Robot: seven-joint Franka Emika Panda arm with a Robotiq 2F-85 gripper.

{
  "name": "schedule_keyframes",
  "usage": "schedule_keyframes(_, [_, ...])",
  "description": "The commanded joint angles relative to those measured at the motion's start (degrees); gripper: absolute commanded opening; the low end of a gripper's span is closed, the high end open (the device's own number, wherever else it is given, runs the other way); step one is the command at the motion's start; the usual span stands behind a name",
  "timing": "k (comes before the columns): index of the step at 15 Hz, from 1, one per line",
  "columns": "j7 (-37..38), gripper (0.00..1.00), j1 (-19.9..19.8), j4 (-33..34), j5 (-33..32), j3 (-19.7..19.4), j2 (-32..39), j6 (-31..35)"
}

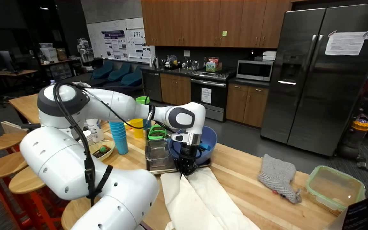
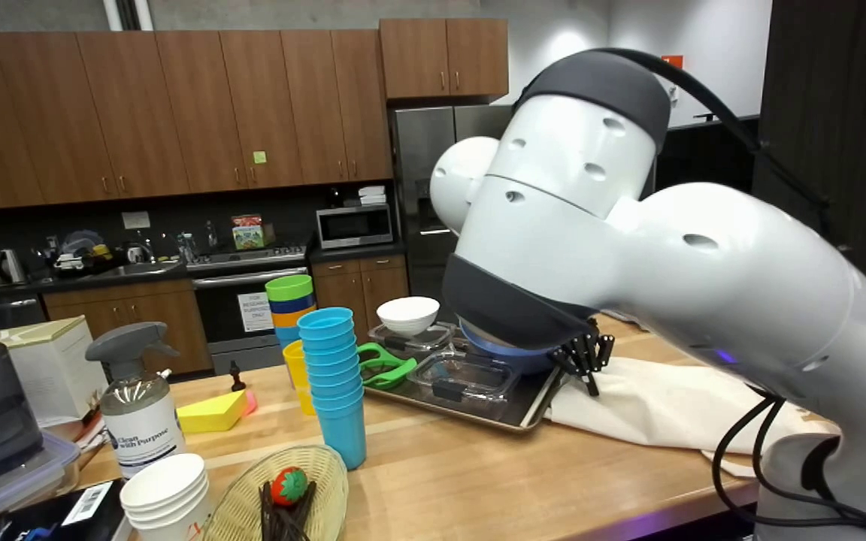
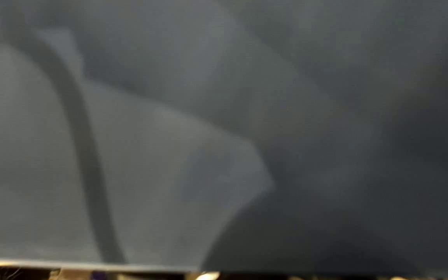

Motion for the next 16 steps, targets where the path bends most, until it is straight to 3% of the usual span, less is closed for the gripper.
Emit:
schedule_keyframes(1, [0.9,0.01,2.7,-2.5,-1.0,1.1,-2.4,10.4])
schedule_keyframes(10, [4.7,0.01,4.0,-7.1,-0.9,5.9,-7.8,34.8])
schedule_keyframes(11, [1.3,0.01,3.3,-7.2,4.2,6.2,-14.0,33.5])
schedule_keyframes(13, [5.7,0.01,3.7,-8.0,2.5,7.2,-12.0,37.5])
schedule_keyframes(14, [0.8,0.01,2.8,-7.9,9.5,7.2,-20.9,33.4])
schedule_keyframes(16, [3.1,0.01,3.3,-8.0,11.9,7.4,-23.1,32.3])
